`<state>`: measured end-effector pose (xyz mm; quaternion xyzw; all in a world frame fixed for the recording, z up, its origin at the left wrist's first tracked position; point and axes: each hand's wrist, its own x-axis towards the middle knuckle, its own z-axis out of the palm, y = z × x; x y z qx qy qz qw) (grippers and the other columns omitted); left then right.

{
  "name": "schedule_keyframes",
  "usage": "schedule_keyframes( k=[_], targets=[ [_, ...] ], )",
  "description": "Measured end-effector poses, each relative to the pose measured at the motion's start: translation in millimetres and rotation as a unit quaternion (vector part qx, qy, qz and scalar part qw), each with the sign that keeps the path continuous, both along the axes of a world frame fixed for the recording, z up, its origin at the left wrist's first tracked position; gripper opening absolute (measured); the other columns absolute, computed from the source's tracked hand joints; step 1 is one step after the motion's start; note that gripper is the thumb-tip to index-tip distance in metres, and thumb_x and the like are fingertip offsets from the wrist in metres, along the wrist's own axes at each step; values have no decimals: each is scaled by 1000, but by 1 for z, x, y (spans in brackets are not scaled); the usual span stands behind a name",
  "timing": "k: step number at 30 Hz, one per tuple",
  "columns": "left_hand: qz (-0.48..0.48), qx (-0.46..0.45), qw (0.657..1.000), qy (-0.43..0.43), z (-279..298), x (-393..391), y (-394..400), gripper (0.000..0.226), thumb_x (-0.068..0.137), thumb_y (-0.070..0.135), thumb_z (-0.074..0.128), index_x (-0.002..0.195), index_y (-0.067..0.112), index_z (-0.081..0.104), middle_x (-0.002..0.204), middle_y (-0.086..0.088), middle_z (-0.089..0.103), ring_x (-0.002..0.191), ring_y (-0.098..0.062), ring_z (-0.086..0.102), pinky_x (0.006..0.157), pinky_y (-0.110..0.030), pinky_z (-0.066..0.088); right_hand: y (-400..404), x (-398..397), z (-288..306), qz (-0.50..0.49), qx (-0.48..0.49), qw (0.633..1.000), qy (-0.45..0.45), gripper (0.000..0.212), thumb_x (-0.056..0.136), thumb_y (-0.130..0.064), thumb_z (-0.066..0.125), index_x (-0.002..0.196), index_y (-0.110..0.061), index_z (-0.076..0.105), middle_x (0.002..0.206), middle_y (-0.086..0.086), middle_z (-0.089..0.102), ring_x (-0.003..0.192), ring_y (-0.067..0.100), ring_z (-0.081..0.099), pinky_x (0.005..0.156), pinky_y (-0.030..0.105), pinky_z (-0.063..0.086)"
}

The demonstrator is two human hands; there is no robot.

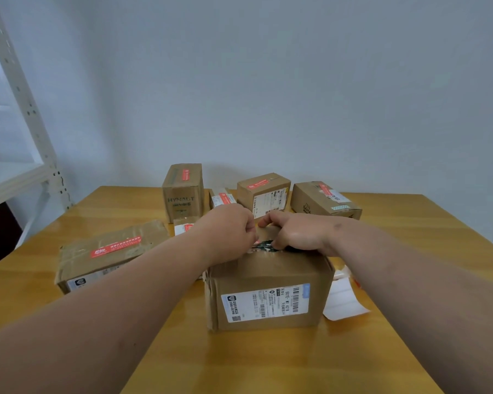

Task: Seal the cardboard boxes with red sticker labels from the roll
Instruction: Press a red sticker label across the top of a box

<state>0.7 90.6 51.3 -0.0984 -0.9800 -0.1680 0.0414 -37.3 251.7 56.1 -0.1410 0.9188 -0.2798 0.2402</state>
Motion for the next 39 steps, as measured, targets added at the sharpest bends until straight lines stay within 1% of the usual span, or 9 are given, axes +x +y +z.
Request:
schedule_keyframes(
  k=[7, 14, 19, 22, 26, 30, 34, 37, 39],
  targets=[
    [-11, -38, 999, -32, 5, 7, 7, 38, 92, 43, 57, 94, 7, 69, 92, -10, 69, 81, -20, 63, 68, -30, 52, 0, 1, 0, -1, -10, 1000, -12, 55, 89, -10, 58, 136, -33, 43, 129, 8, 52, 112, 27, 55, 101, 46, 47],
    [-14, -148, 989, 6, 7, 12, 16, 16, 98, 25, 49, 101, 16, 62, 105, -3, 57, 93, -20, 58, 85, -38, 54, 1, 1, 0, -2, -11, 1000, -9, 54, 88, -8, 58, 134, -32, 45, 128, 8, 53, 113, 27, 55, 102, 47, 45],
    [5, -121, 993, 7, 6, 9, 12, 19, 100, 21, 45, 101, 11, 60, 102, -7, 58, 90, -21, 58, 75, -30, 49, 2, 2, -1, -4, -17, 1000, -9, 54, 89, -9, 58, 135, -33, 44, 131, 7, 51, 115, 27, 53, 103, 45, 43],
    [44, -50, 998, 7, 6, 6, 4, 24, 100, 24, 42, 92, 8, 59, 83, -5, 56, 82, -23, 56, 73, -32, 46, 2, 1, 0, -5, -18, 1000, -16, 55, 90, -8, 57, 136, -34, 44, 133, 6, 49, 116, 27, 51, 105, 45, 42],
    [95, 135, 985, -41, 10, 2, -6, 24, 100, 20, 45, 88, 5, 60, 87, -15, 66, 83, -31, 66, 82, -43, 56, 2, 1, 1, -11, -21, 1000, -20, 53, 90, -9, 57, 135, -35, 45, 132, 6, 49, 116, 27, 52, 105, 45, 42],
    [150, 365, 916, -75, 16, 5, -17, 19, 100, 14, 49, 98, -1, 61, 85, -12, 61, 72, -21, 59, 71, -33, 56, 3, 1, 1, -15, -26, 999, -35, 52, 91, -9, 57, 134, -36, 46, 133, 5, 48, 116, 27, 52, 105, 45, 42],
    [170, 457, 870, -75, 22, 10, -25, 14, 102, 14, 47, 101, 6, 59, 90, -11, 68, 78, -20, 65, 67, -33, 58, 3, 1, 2, -17, -33, 998, -41, 51, 91, -9, 56, 133, -36, 46, 133, 5, 47, 116, 27, 51, 105, 45, 42],
    [187, 503, 842, -50, 28, 12, -29, 13, 102, 15, 46, 105, 8, 58, 83, -8, 67, 68, -14, 66, 56, -29, 56, 3, 0, 1, -21, -41, 998, -45, 51, 91, -9, 57, 132, -37, 48, 134, 4, 47, 117, 27, 51, 105, 45, 42],
    [196, 533, 823, -22, 33, 13, -33, 10, 103, 14, 46, 103, 10, 56, 85, -8, 65, 68, -15, 66, 59, -31, 60, 2, 0, 1, -25, -45, 998, -48, 50, 90, -9, 57, 130, -37, 49, 133, 4, 47, 117, 27, 51, 105, 46, 42]
  ],
)
